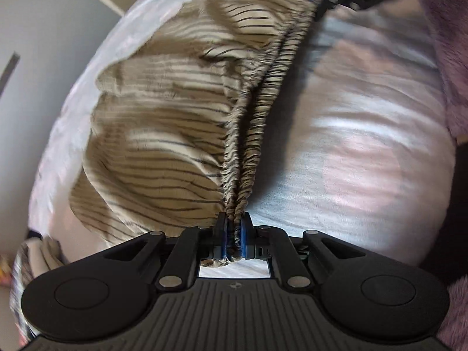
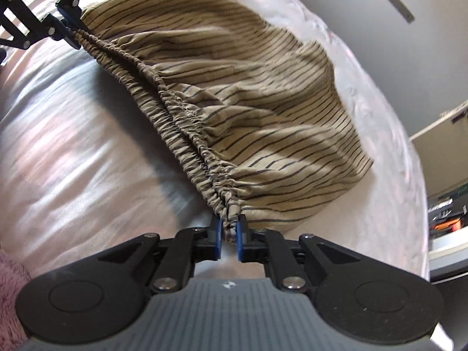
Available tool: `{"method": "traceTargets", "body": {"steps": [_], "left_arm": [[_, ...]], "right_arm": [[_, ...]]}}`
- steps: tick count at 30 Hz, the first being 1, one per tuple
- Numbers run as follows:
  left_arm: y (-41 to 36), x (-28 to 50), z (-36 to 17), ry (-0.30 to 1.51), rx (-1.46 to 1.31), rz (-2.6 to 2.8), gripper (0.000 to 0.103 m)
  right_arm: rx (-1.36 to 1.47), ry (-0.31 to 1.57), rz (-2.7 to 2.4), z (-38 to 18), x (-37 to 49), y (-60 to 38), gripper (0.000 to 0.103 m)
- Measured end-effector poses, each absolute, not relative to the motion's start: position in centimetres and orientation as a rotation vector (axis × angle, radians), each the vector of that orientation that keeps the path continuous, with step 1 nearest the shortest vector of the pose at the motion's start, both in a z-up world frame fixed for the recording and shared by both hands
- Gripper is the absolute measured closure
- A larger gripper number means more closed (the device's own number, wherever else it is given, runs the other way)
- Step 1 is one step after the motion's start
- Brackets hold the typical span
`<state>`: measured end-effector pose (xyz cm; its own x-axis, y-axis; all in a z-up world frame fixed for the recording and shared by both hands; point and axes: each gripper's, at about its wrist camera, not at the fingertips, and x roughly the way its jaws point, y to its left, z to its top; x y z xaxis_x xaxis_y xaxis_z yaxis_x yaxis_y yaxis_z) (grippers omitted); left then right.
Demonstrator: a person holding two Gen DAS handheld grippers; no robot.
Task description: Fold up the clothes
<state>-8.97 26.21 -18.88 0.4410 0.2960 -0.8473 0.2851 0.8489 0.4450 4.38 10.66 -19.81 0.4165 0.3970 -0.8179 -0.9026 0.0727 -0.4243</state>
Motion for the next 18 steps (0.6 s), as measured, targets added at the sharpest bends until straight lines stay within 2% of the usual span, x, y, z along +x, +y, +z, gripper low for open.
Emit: {"method": "traceTargets", "body": {"steps": [4, 8, 9, 10, 11, 12, 14, 15, 17, 18], "left_arm": [[26.8, -8.2, -20.0, 1.199, 0.527, 0.012, 0.091], [27.5, -7.8, -20.2, 1.226, 0.499, 0.001, 0.088], [27.7, -7.8, -20.1, 1.230, 0.478, -0.008, 0.086], [28.0, -7.9, -19.6, 1.229, 0.447, -0.015, 0.080], [28.3, -8.0, -19.1, 1.228, 0.414, -0.023, 0.074], [28.6, -8.2, -18.4, 1.222, 0.379, -0.031, 0.070], [29.6, -8.7, -17.0, 1.195, 0.290, -0.032, 0.057], [30.2, -9.1, -16.3, 1.169, 0.234, -0.021, 0.056], [31.4, -9.8, -14.8, 1.117, 0.121, 0.000, 0.055], [32.1, -10.2, -14.0, 1.090, 0.065, 0.011, 0.053]], "right_arm": [[-1.097, 0.687, 1.056, -22.1, 6.4, 12.9, 0.091], [-1.049, 0.725, 1.072, -21.6, 7.1, 12.9, 0.086], [-1.024, 0.746, 1.080, -21.4, 7.2, 12.5, 0.079], [-0.996, 0.770, 1.091, -21.0, 7.4, 12.1, 0.066], [-0.960, 0.783, 1.096, -20.5, 7.7, 11.6, 0.060], [-0.920, 0.791, 1.098, -19.8, 8.0, 11.1, 0.056], [-0.840, 0.806, 1.101, -18.5, 8.7, 10.2, 0.056], [-0.801, 0.813, 1.102, -17.8, 9.1, 9.7, 0.055], [-0.702, 0.819, 1.085, -16.4, 9.9, 8.5, 0.041], [-0.624, 0.818, 1.055, -15.6, 10.5, 7.8, 0.027]]}}
